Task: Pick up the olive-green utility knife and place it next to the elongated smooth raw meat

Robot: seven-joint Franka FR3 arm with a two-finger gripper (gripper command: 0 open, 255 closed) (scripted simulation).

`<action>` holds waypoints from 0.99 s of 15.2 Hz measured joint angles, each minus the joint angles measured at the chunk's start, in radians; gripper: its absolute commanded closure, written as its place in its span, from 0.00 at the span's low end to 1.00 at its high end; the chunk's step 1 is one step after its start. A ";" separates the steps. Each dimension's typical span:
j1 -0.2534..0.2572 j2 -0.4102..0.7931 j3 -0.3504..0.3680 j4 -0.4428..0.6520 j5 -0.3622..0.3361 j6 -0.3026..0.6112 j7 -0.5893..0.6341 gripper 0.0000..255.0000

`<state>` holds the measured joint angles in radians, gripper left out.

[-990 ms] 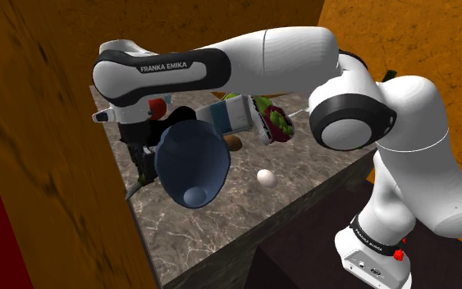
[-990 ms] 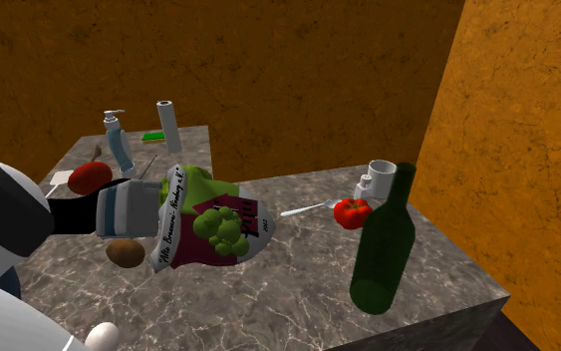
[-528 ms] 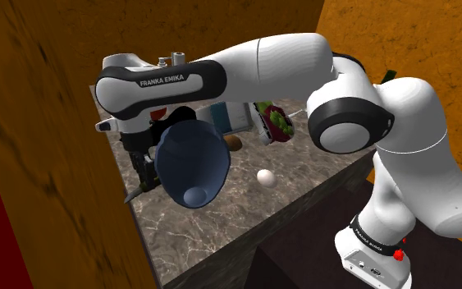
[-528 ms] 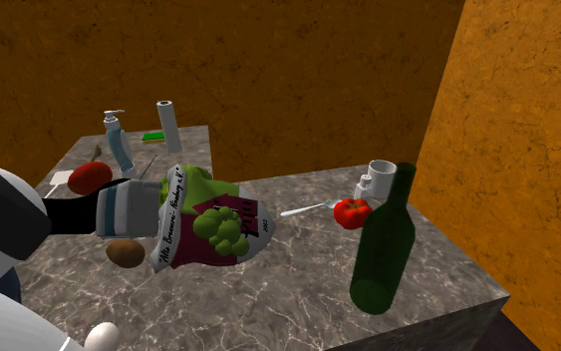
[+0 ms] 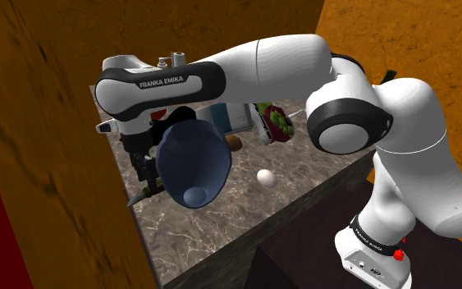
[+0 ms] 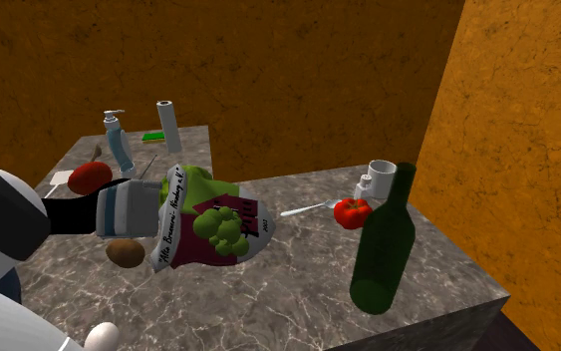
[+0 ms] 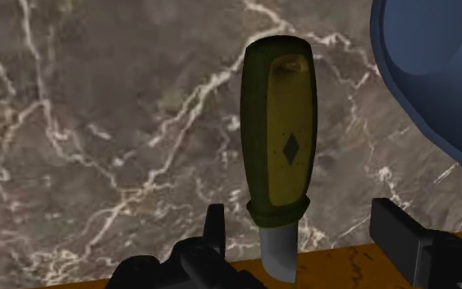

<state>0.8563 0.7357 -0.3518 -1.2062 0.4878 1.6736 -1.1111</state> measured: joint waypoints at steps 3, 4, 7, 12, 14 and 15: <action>-0.002 0.002 0.000 0.005 0.000 -0.008 0.000 0.00; 0.000 -0.001 0.000 -0.001 0.001 -0.001 -0.001 0.00; -0.025 0.017 -0.001 0.086 -0.003 -0.075 0.012 0.00; -0.042 0.028 0.000 0.158 -0.003 -0.125 0.024 0.00; -0.042 0.028 0.000 0.159 -0.003 -0.127 0.025 0.00; -0.042 0.028 0.000 0.160 -0.003 -0.127 0.025 0.00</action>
